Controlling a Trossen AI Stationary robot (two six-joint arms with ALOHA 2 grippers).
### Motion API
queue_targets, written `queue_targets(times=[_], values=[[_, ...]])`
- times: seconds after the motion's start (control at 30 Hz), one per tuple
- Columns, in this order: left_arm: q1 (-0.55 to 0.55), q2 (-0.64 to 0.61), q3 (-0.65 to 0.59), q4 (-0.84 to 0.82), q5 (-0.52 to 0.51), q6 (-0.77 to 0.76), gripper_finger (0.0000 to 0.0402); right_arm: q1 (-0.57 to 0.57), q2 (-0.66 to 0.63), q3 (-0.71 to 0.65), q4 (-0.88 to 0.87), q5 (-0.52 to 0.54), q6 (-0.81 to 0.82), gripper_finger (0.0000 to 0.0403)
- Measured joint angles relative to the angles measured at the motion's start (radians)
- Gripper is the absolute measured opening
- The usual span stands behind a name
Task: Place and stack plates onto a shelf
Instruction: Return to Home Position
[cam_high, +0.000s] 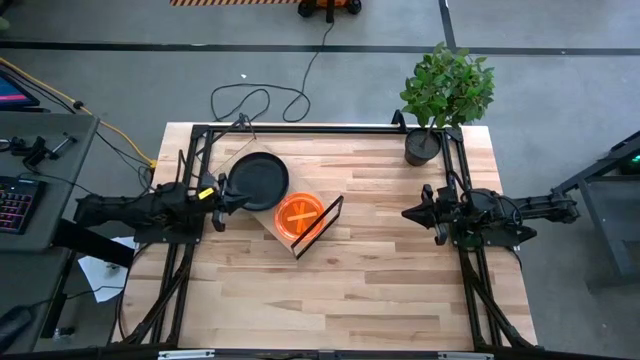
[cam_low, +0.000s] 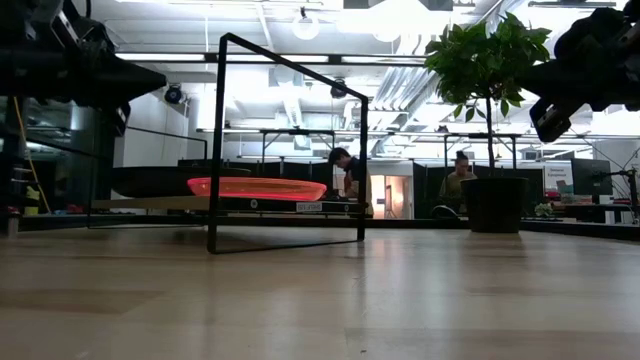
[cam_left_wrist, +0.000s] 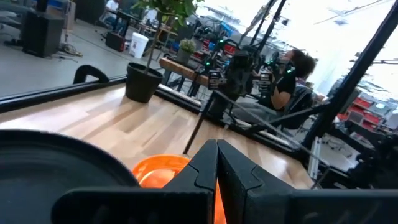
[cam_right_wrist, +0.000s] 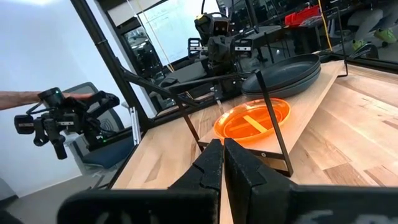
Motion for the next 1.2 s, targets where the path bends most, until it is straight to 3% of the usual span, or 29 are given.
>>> queue_targets(times=[0.57, 0.7, 0.9, 1.2], values=[[0.011, 0.000, 0.000, 0.017, 0.012, -0.001, 0.0001, 0.000, 0.000, 0.000, 0.000, 0.000, 0.000, 0.0000], [-0.019, 0.000, 0.000, -0.003, 0.019, 0.095, 0.0001, 0.000, 0.000, 0.000, 0.000, 0.000, 0.000, 0.0000], [-0.039, 0.000, 0.000, -0.022, 0.145, 0.263, 0.0001, 0.000, 0.000, 0.000, 0.000, 0.000, 0.000, 0.0000], [-0.039, 0.002, 0.000, -0.021, 0.143, 0.228, 0.0001, 0.000, 0.000, 0.000, 0.000, 0.000, 0.000, 0.0000]])
